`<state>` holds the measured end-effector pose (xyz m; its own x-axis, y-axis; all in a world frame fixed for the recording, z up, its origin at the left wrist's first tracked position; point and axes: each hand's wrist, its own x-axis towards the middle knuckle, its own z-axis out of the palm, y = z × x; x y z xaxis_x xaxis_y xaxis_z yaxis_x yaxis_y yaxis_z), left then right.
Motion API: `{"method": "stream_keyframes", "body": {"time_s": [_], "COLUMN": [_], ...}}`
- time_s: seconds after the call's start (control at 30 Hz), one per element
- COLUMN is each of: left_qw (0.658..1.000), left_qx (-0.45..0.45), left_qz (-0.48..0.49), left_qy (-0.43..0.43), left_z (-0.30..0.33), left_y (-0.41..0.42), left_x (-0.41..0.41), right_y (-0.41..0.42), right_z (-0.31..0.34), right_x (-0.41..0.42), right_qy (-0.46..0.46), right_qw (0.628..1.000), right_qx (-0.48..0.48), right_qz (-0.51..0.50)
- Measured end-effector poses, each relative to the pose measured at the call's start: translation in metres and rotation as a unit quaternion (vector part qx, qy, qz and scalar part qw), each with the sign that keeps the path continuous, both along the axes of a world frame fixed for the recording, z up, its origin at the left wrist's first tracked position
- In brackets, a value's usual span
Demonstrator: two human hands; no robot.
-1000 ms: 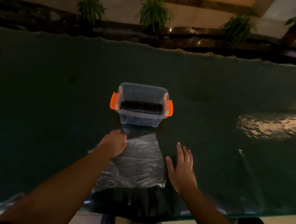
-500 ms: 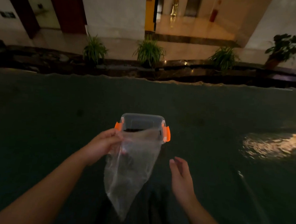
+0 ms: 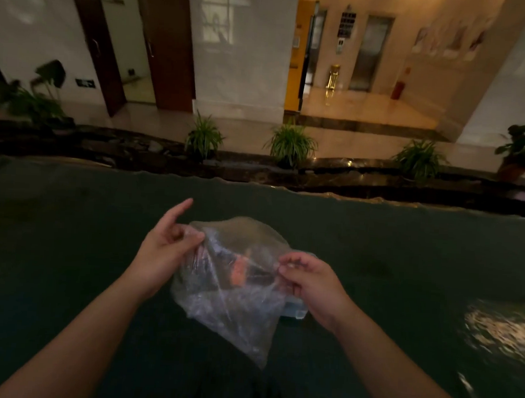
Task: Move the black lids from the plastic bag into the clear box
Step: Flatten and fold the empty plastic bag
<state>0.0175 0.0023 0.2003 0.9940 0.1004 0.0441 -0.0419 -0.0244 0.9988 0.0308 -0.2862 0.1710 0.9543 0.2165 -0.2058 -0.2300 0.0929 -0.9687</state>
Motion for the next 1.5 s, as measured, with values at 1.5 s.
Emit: {"method": "stream_keyframes", "body": {"time_s": [1.5], "left_qw": [0.959], "left_qx": [-0.091], "left_qz": [-0.268], "left_qy": [-0.002], "left_z": [0.102], "left_y": [-0.013], "left_x": [0.028], "right_y": [0.012], "right_z": [0.135], "right_x": [0.017], "right_qy": [-0.135], "right_qw": [0.986], "right_qx": [-0.064], "right_qz": [0.073]}}
